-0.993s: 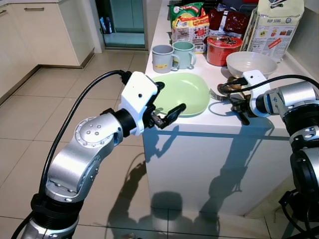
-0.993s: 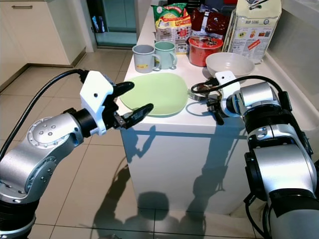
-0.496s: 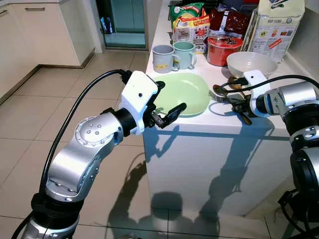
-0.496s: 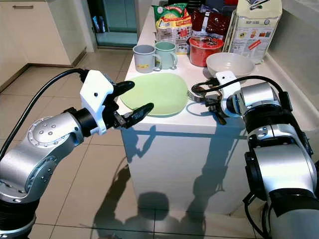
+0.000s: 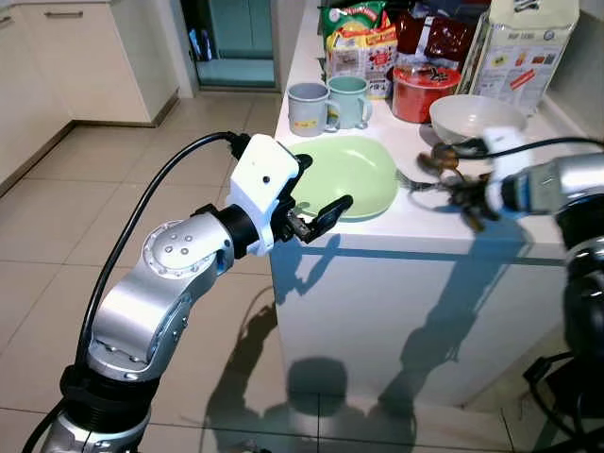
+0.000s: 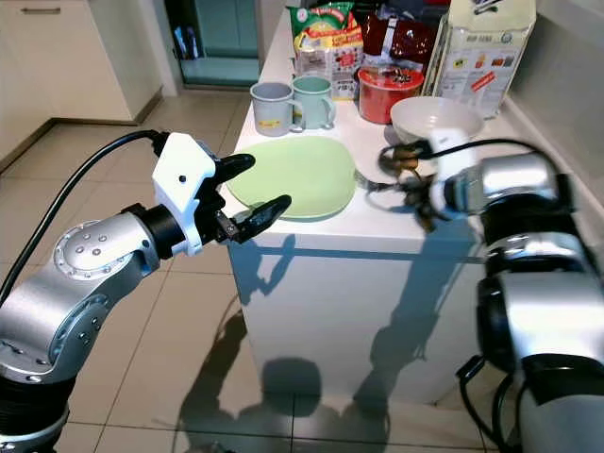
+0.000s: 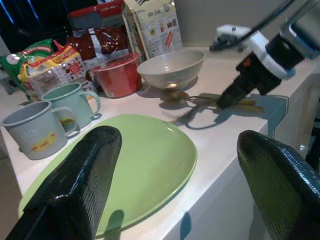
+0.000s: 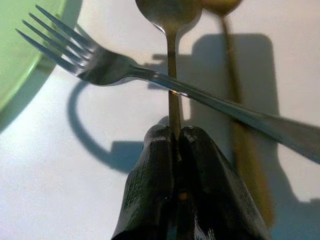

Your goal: Setting the table

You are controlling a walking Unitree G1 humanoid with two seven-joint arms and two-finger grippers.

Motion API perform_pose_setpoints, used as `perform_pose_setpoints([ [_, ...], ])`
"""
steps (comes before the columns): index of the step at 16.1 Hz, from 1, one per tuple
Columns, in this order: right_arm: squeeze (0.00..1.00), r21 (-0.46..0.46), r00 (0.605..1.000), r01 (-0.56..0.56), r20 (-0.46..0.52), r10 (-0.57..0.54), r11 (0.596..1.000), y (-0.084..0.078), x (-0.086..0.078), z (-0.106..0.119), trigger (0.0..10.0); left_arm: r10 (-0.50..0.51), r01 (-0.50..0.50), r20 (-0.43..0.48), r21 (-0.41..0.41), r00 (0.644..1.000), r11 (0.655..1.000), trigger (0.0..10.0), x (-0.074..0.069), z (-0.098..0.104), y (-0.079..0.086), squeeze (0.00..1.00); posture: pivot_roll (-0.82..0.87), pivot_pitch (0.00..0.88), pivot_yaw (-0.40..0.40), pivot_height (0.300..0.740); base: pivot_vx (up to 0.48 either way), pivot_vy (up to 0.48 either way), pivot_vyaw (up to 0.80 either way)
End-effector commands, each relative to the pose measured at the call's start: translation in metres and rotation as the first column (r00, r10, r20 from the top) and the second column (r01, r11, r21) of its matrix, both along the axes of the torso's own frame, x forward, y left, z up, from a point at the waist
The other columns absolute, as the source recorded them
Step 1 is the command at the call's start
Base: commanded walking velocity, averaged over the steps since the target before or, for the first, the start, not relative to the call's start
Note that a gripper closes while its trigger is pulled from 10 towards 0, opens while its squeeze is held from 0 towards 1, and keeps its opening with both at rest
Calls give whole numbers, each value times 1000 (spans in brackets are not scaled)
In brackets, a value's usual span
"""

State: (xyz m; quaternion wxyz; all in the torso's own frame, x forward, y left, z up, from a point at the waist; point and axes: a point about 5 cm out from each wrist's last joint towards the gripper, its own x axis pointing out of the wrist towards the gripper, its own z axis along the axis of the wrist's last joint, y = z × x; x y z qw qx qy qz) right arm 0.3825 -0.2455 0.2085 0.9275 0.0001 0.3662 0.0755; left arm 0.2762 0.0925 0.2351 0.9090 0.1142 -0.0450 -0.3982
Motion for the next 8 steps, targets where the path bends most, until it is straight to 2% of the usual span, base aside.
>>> perform_pose_setpoints([
  [1, 0, 44, 998, -4, 61, 1, 999, 2, 4, 21, 0, -6, 6, 1, 8, 1000, 1000, 10000, 2, 2, -1, 0, 64, 14, 33, 740, 0, 0, 0],
  [2, 0, 54, 998, -5, 66, 1, 999, 2, 4, 23, 0, -6, 6, 1, 8, 1000, 1000, 10000, 2, 2, -1, 0, 64, 14, 33, 740, 0, 0, 0],
  [3, 0, 128, 996, -34, 89, 23, 991, 4, 4, 28, 0, -7, 7, 1, 8, 1000, 1000, 10000, 2, 2, -1, 0, 64, 14, 33, 740, 0, 0, 0],
  [4, 0, 147, 995, -45, 95, 31, 988, 5, 4, 29, 0, -7, 7, 1, 9, 1000, 1000, 10000, 2, 2, -1, 0, 64, 14, 33, 740, 0, 0, 0],
  [5, 0, 212, 992, -84, 111, 62, 974, 10, 4, 31, 0, -8, 8, 1, 9, 1000, 1000, 10000, 2, 2, -1, 0, 66, 13, 34, 740, 0, 0, 0],
  [8, 0, 312, 986, -129, 141, 88, 941, 16, 4, 36, 0, -8, 8, 2, 10, 1000, 1000, 10000, 2, 3, -1, 0, 66, 13, 34, 740, 0, 0, 0],
])
